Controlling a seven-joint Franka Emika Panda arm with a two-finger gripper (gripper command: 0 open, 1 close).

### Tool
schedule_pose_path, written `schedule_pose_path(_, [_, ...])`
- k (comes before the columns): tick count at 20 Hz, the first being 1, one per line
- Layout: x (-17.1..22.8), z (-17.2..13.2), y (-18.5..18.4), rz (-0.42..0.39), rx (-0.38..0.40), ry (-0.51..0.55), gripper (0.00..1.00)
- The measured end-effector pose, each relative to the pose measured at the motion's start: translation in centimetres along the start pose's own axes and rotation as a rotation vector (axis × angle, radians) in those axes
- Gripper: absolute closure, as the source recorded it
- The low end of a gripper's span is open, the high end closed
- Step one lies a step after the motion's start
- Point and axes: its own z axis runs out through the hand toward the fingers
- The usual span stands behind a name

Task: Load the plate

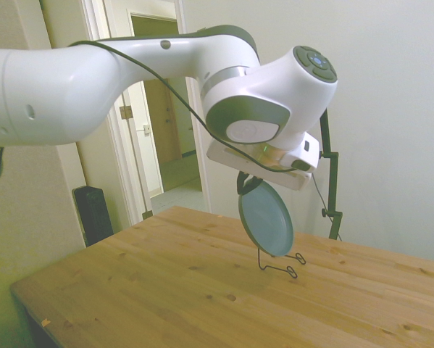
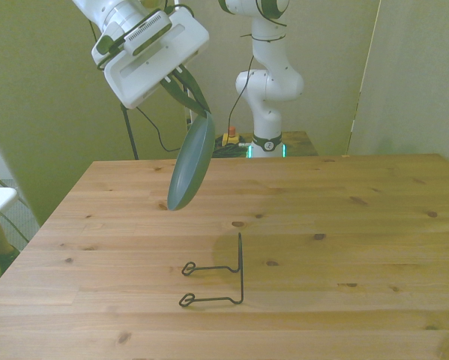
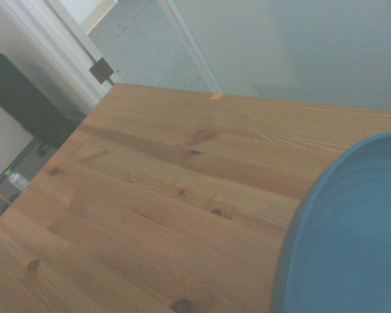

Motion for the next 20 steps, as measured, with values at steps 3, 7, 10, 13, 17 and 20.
schedule_pose_path(3, [0.6, 0.7, 0.0, -0.032, 0.002, -0.01, 1.0])
schedule_pose_path(7, [1.1, 1.3, 0.2, -0.041, 0.003, -0.014, 1.0])
schedule_pose_path(10, [2.0, 1.9, 0.7, -0.039, -0.004, -0.003, 1.0])
schedule_pose_path(13, [3.0, 2.8, 0.5, -0.05, -0.005, 0.0, 1.0])
schedule_pose_path(17, [3.7, 3.5, -0.7, -0.07, 0.002, 0.018, 1.0])
schedule_pose_path(20, [4.2, 4.3, -1.1, -0.073, 0.0, 0.035, 1.0])
